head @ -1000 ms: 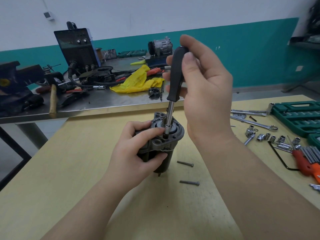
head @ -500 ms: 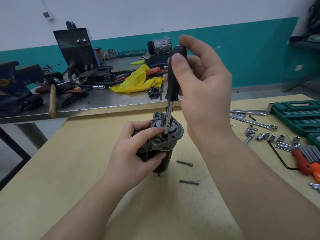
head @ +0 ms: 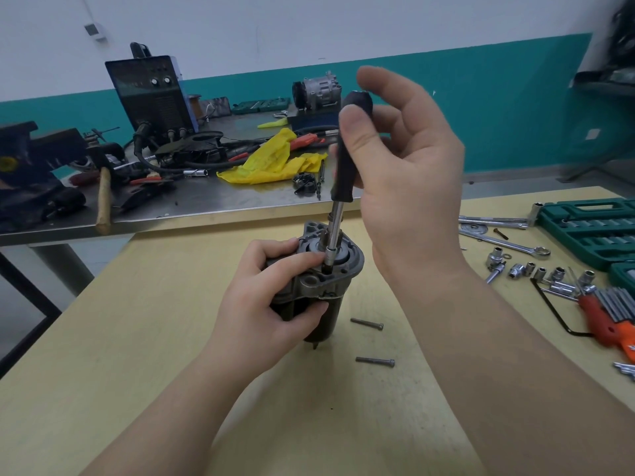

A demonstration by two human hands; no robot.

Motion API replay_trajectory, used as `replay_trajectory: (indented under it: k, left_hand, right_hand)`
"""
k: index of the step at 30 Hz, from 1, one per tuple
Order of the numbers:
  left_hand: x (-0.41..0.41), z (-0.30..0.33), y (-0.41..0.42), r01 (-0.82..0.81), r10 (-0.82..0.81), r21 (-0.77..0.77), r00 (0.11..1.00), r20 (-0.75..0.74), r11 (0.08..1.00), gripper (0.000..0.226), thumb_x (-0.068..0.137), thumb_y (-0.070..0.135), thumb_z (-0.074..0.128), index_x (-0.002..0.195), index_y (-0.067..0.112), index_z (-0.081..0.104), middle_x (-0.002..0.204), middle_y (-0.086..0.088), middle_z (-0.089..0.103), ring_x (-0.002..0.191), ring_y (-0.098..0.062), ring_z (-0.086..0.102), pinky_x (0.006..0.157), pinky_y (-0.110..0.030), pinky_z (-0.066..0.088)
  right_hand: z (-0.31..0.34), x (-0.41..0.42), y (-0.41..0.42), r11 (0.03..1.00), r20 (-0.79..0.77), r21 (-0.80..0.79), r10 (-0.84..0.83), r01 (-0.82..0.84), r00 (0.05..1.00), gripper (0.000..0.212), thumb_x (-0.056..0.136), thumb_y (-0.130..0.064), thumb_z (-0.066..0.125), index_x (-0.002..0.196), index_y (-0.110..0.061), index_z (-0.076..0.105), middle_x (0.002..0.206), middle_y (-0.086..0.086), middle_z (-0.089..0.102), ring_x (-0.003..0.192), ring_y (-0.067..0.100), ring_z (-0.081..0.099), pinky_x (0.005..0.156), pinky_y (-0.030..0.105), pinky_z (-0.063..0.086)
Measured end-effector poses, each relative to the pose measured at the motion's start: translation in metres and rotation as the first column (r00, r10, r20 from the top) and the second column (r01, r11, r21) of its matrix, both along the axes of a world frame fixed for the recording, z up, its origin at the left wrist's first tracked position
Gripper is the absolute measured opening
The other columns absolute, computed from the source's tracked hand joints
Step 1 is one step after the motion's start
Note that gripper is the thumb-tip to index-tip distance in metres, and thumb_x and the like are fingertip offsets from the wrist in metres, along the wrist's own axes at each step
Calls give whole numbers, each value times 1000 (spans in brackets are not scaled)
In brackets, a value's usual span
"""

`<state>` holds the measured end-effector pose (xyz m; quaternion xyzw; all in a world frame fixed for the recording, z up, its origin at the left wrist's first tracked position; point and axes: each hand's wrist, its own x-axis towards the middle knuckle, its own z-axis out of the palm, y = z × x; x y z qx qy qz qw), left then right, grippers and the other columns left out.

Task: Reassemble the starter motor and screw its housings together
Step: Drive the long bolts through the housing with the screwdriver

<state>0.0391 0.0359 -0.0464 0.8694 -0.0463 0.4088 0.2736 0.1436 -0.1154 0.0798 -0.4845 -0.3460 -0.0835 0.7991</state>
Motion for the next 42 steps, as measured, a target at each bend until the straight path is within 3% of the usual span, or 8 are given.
replay_trajectory:
  k: [4, 8, 16, 21, 29, 33, 36, 42]
  left_hand:
    - [-1, 0, 1, -3, 3, 0, 1000, -5, 1000, 58, 79, 34, 84, 134, 41, 66, 139, 21, 48, 141, -11, 52, 112, -17, 43]
    - [-1, 0, 1, -11, 11, -3, 1000, -6, 1000, 60, 77, 38, 85, 133, 41, 66, 139, 22, 48, 140, -10, 52, 111, -15, 42]
    - [0, -1, 1, -19, 19, 1, 1000, -11, 1000, 62, 76, 32, 88, 133, 42, 65, 139, 22, 48, 140, -11, 53, 112, -17, 43]
    - [0, 0, -1, -14, 14, -10, 1000, -8, 1000, 60, 77, 37, 85, 133, 42, 65, 139, 21, 48, 141, -11, 53, 111, -16, 43]
    - [1, -2, 2, -11, 11, -2, 1000, -15, 1000, 59, 78, 37, 84, 134, 42, 65, 139, 22, 48, 142, -12, 52, 112, -18, 44]
    - [0, -2, 2, -11, 11, 5, 1000, -9, 1000, 59, 78, 36, 84, 134, 41, 65, 139, 20, 48, 140, -12, 53, 112, -19, 44]
    - [1, -1, 1, -11, 11, 4, 1000, -1, 1000, 58, 78, 36, 84, 133, 41, 65, 139, 21, 48, 140, -10, 53, 112, -17, 44]
    - [0, -1, 1, -10, 10, -2, 1000, -10, 1000, 59, 79, 36, 84, 134, 42, 65, 140, 21, 48, 140, -13, 54, 112, -18, 44]
  right_hand:
    - [1, -1, 2, 1000, -2, 12, -29, 29, 1000, 22, 101, -12, 73, 121, -22, 72, 93, -4, 71, 85, 15, 67, 72, 34, 63]
    - [-2, 0, 1, 998, -74, 47, 42, -38, 996, 23, 109, -15, 58, 123, -19, 75, 113, 0, 78, 111, 26, 74, 98, 55, 61]
    - [1, 0, 1, 998, 28, -9, -65, 65, 997, 24, 99, -11, 75, 120, -22, 72, 93, 0, 74, 85, 18, 70, 71, 32, 62]
    - [-2, 0, 2, 999, -46, 35, 26, -24, 999, 19, 108, -14, 58, 115, -23, 73, 103, 8, 77, 100, 33, 75, 88, 60, 63]
    - [2, -2, 0, 999, 0, -24, -33, 33, 999, 22, 101, -13, 74, 118, -25, 69, 91, -1, 71, 84, 42, 69, 69, 56, 64]
    - [0, 0, 0, 998, -65, 25, 55, -53, 996, 19, 106, -12, 61, 119, -20, 73, 108, 7, 75, 104, 41, 72, 90, 62, 61]
    - [-1, 0, 0, 997, -88, 14, 73, -72, 993, 24, 110, -10, 54, 123, -20, 72, 114, 16, 75, 96, 37, 76, 82, 51, 66]
    - [0, 0, 3, 998, -7, -18, -56, 56, 998, 22, 101, -13, 73, 118, -26, 69, 94, -4, 72, 86, 28, 71, 73, 51, 65]
